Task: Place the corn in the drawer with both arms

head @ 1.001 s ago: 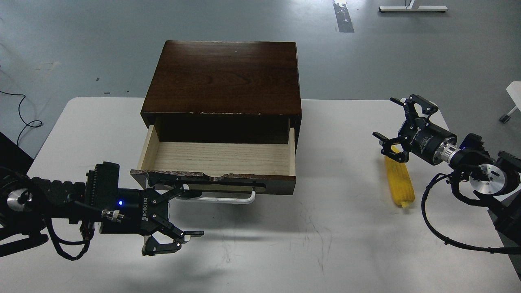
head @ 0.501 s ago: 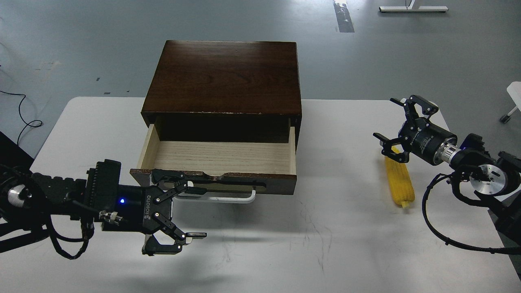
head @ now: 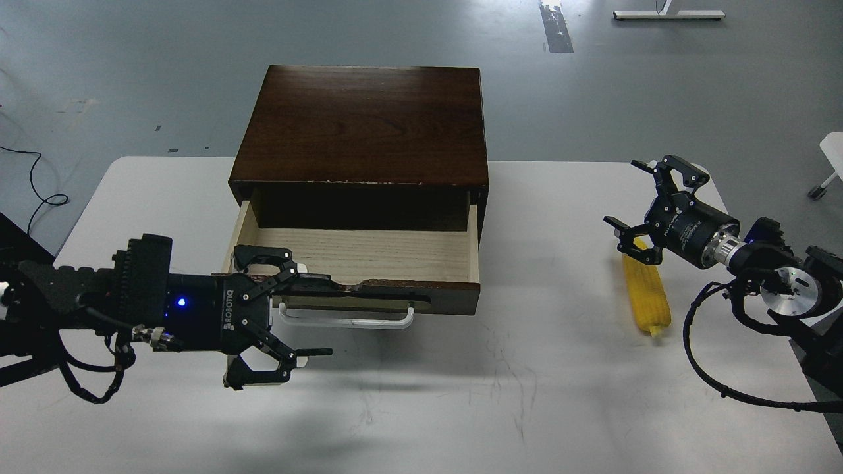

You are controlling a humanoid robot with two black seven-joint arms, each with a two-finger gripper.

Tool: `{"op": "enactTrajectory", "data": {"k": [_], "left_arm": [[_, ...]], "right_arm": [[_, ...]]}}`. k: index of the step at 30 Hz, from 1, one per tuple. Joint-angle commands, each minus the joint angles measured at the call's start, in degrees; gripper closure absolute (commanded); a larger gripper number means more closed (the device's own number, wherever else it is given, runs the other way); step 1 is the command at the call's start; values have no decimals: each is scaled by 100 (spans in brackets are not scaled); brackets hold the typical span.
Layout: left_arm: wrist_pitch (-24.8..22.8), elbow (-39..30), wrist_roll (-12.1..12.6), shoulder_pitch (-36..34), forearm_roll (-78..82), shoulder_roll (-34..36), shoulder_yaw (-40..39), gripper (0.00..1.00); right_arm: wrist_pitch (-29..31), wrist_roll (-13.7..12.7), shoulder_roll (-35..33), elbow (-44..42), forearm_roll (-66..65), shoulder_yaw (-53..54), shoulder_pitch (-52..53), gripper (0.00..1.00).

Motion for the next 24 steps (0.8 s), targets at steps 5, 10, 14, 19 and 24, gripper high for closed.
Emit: {"op": "enactTrajectory", "data": {"k": [5, 10, 14, 19, 24], "left_arm": [[354, -163, -3, -403, 1, 532, -149, 2], [318, -164, -3, -403, 1, 787, -386, 2], [239, -102, -3, -403, 1, 858, -579, 2], [213, 231, -3, -412, 1, 928, -922, 2], [213, 828, -3, -412, -1553, 954, -1028, 2]], "right_arm": [[-1, 0, 10, 17, 0, 0, 0, 0], [-1, 9, 10, 35, 0, 0, 9, 0], [-1, 9, -16, 52, 9, 0, 9, 0], [-1, 9, -34, 96, 9, 0, 9, 0], [-1, 18, -60, 123, 9, 35, 26, 0]]}}
